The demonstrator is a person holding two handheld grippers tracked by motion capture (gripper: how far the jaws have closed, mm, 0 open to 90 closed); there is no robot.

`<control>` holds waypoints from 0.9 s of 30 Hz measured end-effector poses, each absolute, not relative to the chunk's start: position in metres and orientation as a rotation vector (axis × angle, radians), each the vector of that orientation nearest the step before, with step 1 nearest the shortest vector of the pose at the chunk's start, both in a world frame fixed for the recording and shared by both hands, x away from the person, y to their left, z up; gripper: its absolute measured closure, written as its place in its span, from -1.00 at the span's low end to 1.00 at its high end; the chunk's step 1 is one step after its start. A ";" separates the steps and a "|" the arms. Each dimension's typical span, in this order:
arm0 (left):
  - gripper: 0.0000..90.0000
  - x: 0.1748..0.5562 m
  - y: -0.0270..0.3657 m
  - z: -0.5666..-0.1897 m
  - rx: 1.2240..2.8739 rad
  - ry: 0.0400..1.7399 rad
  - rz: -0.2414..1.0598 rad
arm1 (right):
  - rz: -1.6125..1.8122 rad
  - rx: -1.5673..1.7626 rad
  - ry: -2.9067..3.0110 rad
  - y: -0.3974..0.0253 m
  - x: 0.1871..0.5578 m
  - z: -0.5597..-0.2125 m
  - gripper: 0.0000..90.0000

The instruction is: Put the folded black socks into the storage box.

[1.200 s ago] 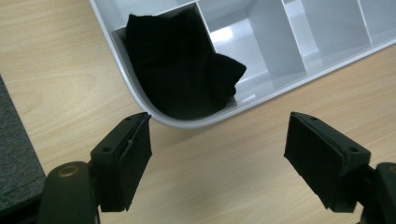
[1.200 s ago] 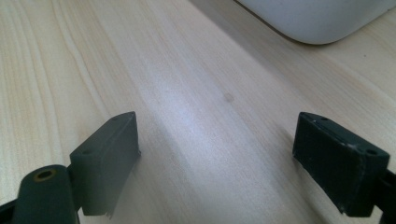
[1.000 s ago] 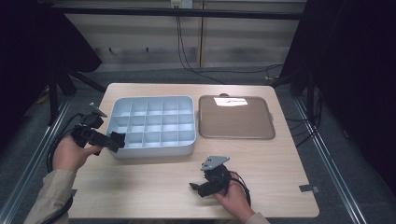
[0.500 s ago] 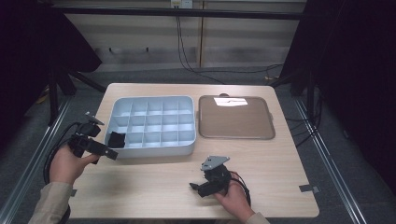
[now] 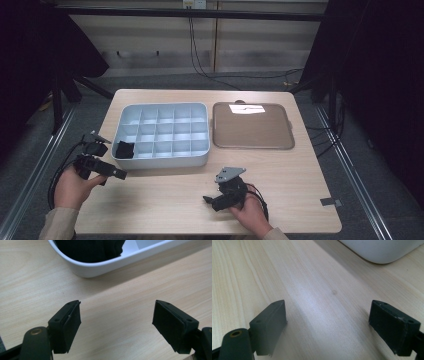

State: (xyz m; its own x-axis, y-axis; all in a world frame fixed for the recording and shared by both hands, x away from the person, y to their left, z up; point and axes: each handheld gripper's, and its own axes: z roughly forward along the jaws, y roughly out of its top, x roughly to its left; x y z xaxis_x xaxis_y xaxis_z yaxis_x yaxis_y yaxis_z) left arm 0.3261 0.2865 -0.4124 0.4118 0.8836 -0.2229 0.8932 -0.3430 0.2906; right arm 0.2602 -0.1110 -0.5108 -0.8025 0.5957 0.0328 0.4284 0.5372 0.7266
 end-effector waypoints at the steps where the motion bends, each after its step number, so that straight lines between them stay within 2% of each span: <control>1: -0.51 0.325 0.286 -0.414 2.303 1.529 -0.038 | 1.118 0.865 2.556 -0.111 0.260 -0.511 -0.69; 12: -0.52 0.314 0.282 -0.432 2.296 1.508 -0.041 | 1.118 0.864 2.556 -0.111 0.260 -0.511 -0.69; 27: -0.58 0.300 0.275 -0.457 2.294 1.474 0.038 | 1.118 0.864 2.556 -0.111 0.260 -0.511 -0.69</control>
State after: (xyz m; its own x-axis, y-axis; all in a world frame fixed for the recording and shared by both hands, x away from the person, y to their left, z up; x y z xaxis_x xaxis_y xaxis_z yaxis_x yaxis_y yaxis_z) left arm 0.2996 0.2751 -0.4574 0.4397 0.8767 -0.1953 0.8654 -0.3553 0.3534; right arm 0.2602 -0.1110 -0.5108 -0.8027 0.5955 0.0323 0.4279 0.5374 0.7267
